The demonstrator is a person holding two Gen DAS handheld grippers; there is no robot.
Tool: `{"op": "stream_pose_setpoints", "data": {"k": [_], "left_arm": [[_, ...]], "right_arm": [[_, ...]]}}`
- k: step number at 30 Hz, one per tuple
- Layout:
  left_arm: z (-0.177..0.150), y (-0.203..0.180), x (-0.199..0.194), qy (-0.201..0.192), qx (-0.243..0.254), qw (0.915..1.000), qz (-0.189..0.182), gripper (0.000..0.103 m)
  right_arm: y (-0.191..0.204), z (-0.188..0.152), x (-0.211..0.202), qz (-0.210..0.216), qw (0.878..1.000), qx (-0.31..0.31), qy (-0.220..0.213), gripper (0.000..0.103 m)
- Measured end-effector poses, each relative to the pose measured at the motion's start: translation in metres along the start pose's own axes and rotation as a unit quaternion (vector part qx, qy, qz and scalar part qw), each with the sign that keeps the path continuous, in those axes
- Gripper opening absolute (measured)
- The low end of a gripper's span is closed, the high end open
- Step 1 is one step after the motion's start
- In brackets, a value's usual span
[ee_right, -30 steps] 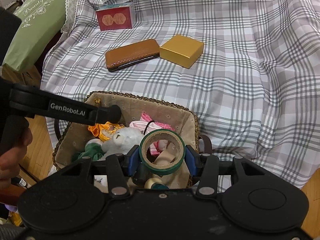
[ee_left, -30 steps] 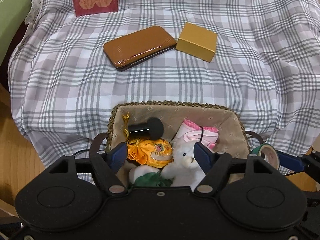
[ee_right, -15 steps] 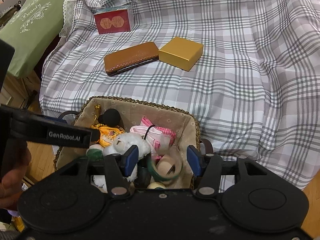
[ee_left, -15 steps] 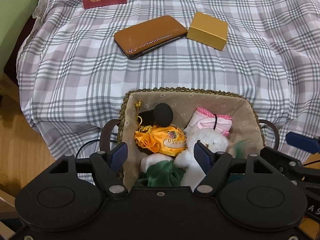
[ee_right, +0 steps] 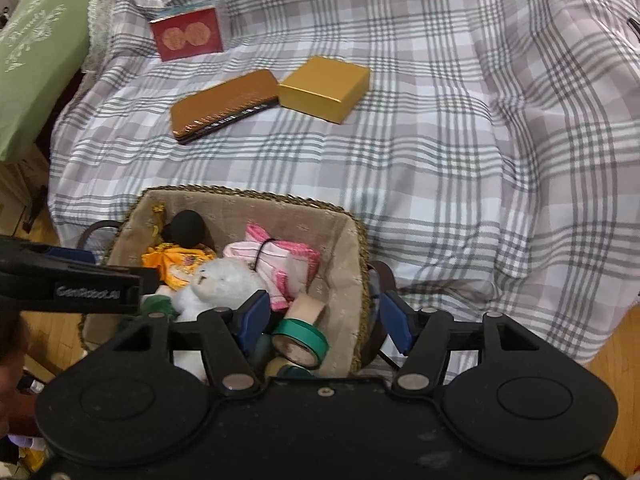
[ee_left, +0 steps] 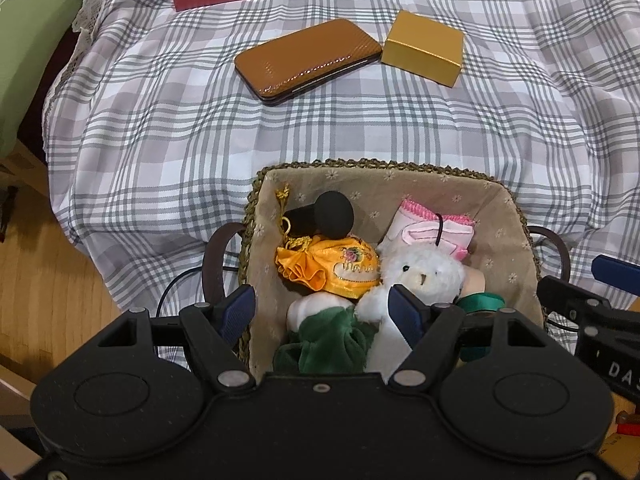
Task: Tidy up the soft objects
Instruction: 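Open the left gripper over the basket while the right gripper releases the tape roll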
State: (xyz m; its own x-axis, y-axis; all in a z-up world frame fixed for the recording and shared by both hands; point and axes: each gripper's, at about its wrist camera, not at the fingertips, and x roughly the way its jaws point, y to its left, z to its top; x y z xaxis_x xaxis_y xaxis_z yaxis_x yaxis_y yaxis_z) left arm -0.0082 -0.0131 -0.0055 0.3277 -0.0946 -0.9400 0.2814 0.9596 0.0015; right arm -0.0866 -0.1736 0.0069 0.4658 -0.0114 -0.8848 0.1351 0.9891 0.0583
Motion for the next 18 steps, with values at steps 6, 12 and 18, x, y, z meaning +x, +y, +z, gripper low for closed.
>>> {"op": "stream_pose_setpoints", "data": {"k": [6,12,18], "left_arm": [[-0.004,0.000,0.001,0.006,-0.004,0.9999,0.007,0.070],[-0.007,0.000,0.000,0.010,-0.008,0.9999,0.011,0.078],[-0.009,0.000,-0.001,0.011,-0.010,0.9998,0.013,0.080]], "right_arm": [[-0.004,-0.001,0.006,-0.009,1.000,0.021,0.013,0.062],[-0.003,-0.002,0.010,-0.029,0.999,0.022,0.018,0.064],[-0.005,-0.003,0.016,-0.031,0.999,0.029,0.031,0.066]]}}
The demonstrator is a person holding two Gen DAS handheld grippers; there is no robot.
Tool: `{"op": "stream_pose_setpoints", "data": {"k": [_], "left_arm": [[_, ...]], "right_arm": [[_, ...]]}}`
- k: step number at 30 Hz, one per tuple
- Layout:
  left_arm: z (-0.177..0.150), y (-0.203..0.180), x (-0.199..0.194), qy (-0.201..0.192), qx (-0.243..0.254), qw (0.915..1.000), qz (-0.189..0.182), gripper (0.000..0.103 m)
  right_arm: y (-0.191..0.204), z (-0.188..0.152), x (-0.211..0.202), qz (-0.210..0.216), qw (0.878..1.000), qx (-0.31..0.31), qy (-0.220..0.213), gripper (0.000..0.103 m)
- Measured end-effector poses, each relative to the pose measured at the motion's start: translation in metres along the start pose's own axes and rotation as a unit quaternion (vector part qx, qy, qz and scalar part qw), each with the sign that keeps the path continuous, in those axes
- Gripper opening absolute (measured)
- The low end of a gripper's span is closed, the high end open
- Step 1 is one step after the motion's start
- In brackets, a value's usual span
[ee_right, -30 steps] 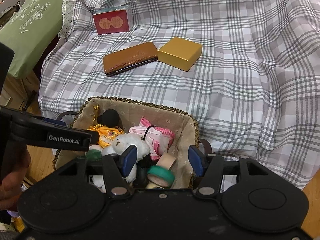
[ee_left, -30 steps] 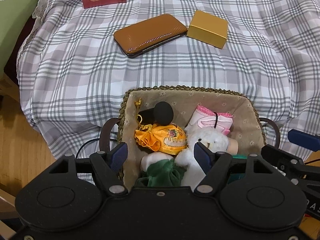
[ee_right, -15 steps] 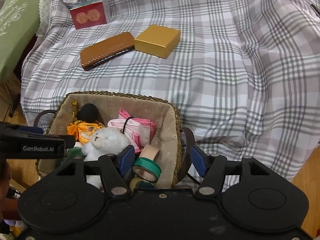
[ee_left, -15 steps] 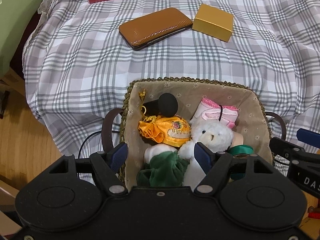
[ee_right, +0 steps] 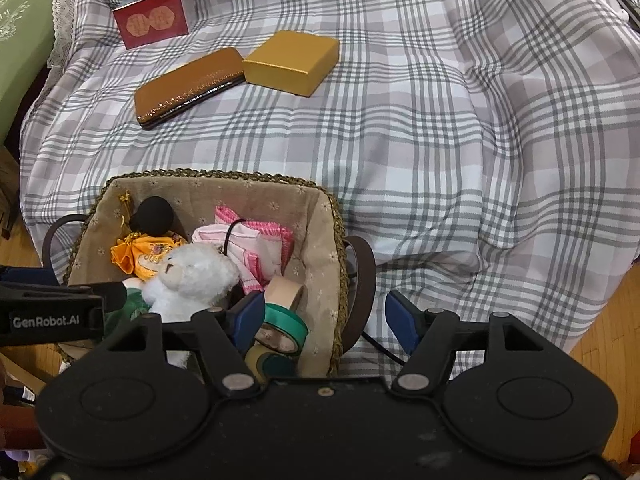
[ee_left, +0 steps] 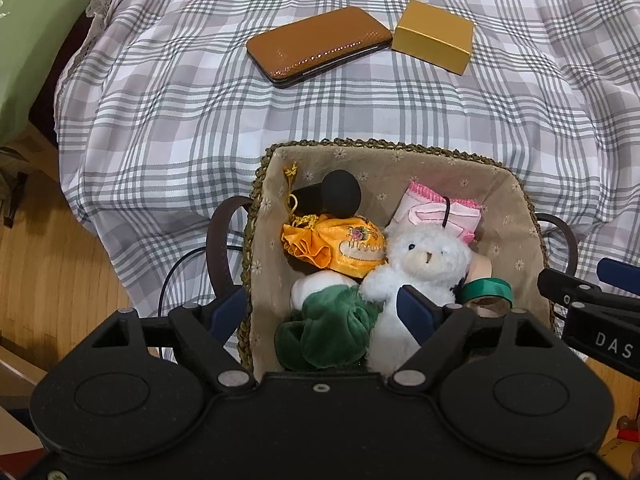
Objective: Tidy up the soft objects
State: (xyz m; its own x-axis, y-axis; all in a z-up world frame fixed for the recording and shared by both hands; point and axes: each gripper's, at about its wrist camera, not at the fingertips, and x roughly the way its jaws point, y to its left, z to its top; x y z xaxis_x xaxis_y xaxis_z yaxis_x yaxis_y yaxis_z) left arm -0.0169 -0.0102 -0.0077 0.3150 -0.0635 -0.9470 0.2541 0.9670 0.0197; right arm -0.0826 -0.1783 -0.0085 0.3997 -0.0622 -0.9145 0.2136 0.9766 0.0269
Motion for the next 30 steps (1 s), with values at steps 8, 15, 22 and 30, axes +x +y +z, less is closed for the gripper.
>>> {"op": "stream_pose_setpoints", "data": {"k": [8,15,22,30], "left_arm": [[-0.004,-0.001,0.006,0.016,0.001,0.9999,0.006,0.081],[-0.005,-0.002,0.007,0.021,-0.001,0.9997,0.014,0.082],[-0.006,-0.003,0.009,0.029,0.001,0.9994,0.020,0.084],[-0.005,-0.002,0.009,0.031,0.000,0.9993,0.021,0.084]], "right_arm": [[-0.005,-0.001,0.006,-0.004,1.000,0.014,0.013,0.068],[-0.008,-0.001,0.009,-0.003,1.000,0.020,0.017,0.069],[-0.010,-0.002,0.010,-0.001,0.999,0.025,0.021,0.069],[-0.010,-0.002,0.011,-0.001,0.999,0.028,0.023,0.070]]}}
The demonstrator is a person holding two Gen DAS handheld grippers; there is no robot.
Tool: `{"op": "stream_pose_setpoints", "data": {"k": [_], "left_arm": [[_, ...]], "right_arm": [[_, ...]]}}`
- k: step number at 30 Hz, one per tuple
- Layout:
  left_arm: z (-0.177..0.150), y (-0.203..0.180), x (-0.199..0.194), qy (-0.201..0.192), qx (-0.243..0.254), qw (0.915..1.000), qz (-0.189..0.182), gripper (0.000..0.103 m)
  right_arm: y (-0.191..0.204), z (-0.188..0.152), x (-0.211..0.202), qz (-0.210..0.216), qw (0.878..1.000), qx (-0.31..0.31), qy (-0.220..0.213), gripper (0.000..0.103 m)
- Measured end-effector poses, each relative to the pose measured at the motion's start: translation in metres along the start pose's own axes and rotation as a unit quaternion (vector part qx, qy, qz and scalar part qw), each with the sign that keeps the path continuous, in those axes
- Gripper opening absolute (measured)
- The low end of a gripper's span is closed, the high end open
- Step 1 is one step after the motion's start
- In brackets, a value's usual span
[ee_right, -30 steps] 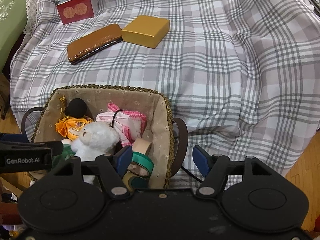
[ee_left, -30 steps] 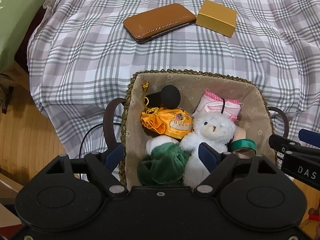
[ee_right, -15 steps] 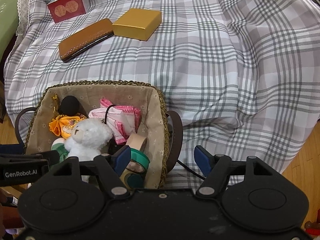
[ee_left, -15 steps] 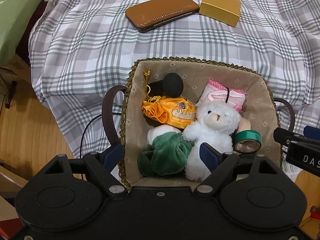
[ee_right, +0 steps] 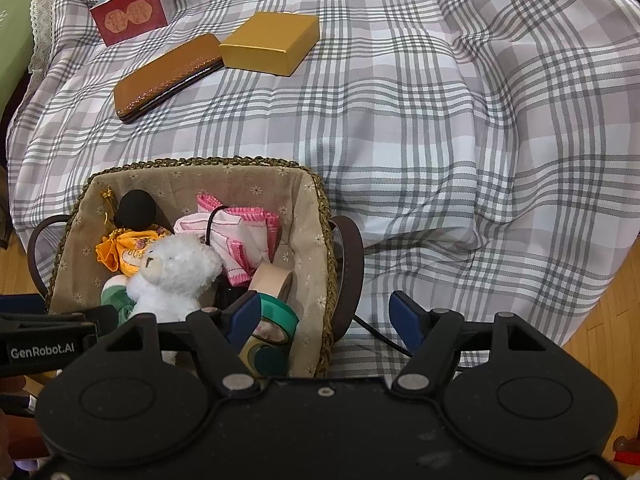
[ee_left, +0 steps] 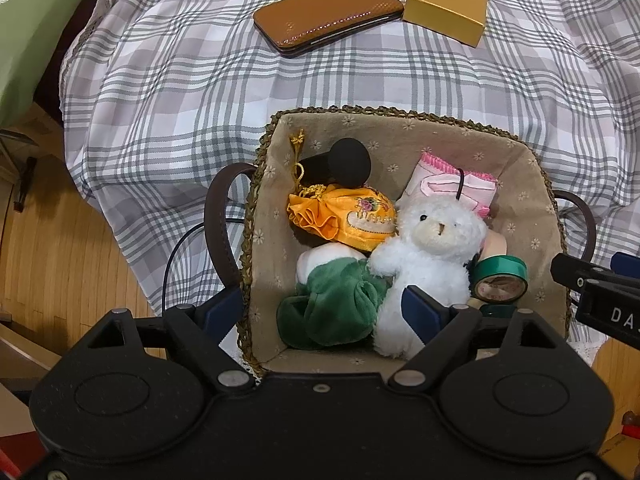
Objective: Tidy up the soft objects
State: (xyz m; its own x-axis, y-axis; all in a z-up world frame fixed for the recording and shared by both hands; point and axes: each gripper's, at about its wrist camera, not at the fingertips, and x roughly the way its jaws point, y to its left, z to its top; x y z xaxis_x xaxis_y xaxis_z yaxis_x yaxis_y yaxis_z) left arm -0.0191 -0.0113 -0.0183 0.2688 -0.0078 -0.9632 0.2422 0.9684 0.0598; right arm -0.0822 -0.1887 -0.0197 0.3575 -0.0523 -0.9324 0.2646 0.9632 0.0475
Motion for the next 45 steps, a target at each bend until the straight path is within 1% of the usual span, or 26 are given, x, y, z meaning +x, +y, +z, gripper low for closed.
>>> {"op": "stream_pose_setpoints", "data": {"k": [45], "left_arm": [[0.0018,0.0014,0.0039,0.009,0.000,1.0000,0.003,0.086]], "right_arm": [[0.0020,0.0043,0.0048,0.002,1.000,-0.008,0.008,0.070]]}}
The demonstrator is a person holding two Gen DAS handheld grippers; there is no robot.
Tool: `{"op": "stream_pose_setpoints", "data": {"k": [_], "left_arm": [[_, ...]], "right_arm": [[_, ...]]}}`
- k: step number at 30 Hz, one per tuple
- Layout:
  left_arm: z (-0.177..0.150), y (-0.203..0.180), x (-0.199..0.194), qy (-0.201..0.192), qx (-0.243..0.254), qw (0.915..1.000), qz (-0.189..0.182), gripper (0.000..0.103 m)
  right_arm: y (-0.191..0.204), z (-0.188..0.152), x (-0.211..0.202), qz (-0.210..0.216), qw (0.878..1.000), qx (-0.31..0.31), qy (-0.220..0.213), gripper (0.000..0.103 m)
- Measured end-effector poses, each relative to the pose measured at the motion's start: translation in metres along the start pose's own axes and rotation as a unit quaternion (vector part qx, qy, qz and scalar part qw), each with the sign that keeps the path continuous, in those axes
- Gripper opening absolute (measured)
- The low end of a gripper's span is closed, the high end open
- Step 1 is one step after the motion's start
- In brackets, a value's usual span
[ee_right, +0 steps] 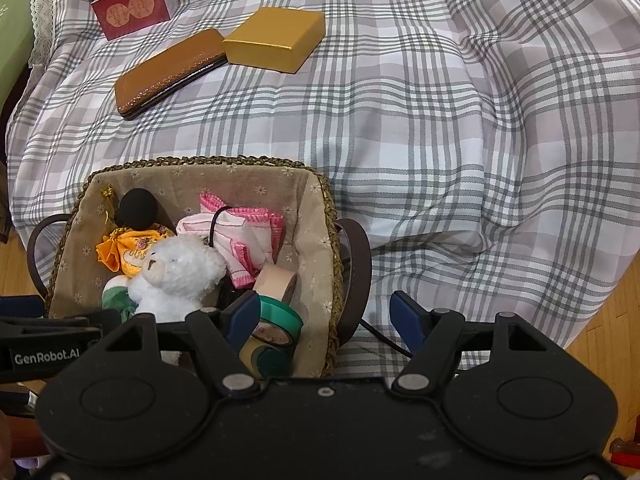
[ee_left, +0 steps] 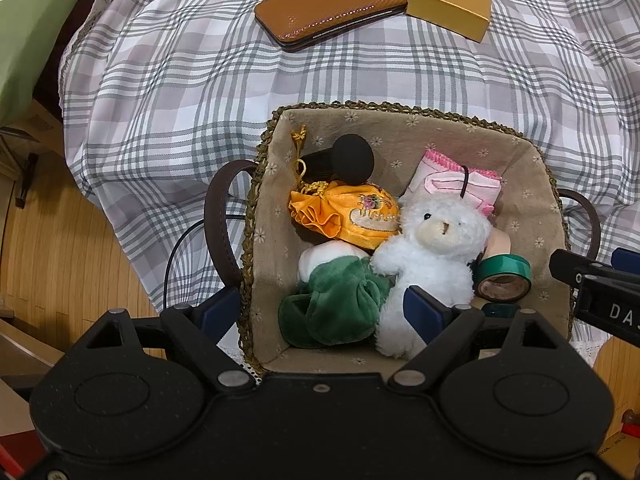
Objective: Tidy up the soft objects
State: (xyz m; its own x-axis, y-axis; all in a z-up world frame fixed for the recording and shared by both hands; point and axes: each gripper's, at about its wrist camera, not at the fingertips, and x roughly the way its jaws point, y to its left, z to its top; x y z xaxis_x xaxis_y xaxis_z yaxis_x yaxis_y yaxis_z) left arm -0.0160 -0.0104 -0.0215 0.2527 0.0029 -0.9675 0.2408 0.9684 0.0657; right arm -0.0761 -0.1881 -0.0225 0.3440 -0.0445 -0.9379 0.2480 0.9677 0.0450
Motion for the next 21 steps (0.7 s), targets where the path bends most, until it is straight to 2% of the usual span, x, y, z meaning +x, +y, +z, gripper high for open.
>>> {"op": "stream_pose_setpoints", "data": {"k": [21], "left_arm": [[-0.0018,-0.0010,0.0004,-0.001,0.000,1.0000,0.001,0.089]], "right_arm": [[-0.0007,-0.0019,0.0012,-0.001,1.000,0.000,0.005,0.070]]}}
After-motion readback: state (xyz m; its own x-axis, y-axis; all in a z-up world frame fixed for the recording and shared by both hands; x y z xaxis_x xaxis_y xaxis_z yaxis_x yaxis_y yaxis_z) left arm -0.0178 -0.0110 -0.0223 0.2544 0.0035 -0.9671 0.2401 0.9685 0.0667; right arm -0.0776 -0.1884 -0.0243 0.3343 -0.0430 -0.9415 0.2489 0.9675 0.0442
